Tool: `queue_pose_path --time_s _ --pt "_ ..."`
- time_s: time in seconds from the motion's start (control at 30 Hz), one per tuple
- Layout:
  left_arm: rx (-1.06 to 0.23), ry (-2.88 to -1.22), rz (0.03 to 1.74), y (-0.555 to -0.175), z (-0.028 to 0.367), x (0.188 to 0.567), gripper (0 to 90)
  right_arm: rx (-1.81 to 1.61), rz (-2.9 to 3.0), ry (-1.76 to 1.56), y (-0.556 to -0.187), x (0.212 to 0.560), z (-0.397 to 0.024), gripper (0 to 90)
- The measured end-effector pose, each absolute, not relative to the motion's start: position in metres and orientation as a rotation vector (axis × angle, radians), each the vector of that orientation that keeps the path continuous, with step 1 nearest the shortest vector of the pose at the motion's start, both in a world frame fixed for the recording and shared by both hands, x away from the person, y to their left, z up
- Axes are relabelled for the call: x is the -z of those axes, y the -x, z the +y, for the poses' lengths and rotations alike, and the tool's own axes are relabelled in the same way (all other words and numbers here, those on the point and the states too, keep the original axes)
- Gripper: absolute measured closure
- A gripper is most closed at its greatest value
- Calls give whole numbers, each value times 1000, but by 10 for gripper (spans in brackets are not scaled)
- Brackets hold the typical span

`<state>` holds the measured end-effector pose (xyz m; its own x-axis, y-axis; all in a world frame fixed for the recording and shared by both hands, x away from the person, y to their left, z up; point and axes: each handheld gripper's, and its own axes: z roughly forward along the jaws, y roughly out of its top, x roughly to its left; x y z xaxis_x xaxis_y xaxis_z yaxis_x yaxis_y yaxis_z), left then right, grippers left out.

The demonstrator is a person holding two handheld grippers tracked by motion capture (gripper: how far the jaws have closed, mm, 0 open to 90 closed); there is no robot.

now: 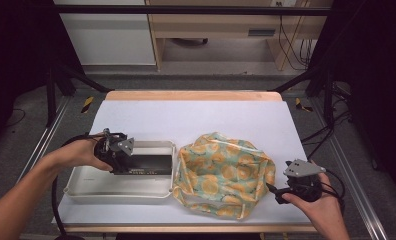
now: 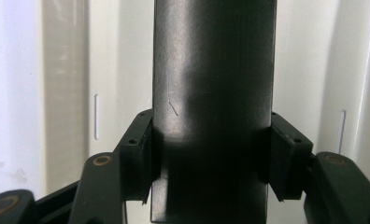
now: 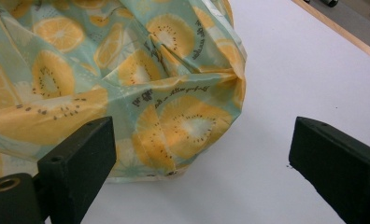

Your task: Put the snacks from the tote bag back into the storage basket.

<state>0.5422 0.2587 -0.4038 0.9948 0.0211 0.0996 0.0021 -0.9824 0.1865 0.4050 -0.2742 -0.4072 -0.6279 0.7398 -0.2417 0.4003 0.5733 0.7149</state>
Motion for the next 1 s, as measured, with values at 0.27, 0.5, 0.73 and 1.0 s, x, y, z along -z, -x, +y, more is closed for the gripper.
queue_pose_path --time_s 0.27,0.5,0.73,1.0 --pt "-146 -2950 39 -546 260 407 392 -855 2279 -911 -404 408 -276 78" --pt "-181 -2865 212 -545 264 388 133 -865 2264 -916 -401 405 -279 74" --pt "-345 -2647 492 -536 274 358 78 -872 2215 -937 -405 403 -274 72" --pt "-468 -2307 862 -522 309 366 62 -915 2108 -1050 -422 403 -271 65"
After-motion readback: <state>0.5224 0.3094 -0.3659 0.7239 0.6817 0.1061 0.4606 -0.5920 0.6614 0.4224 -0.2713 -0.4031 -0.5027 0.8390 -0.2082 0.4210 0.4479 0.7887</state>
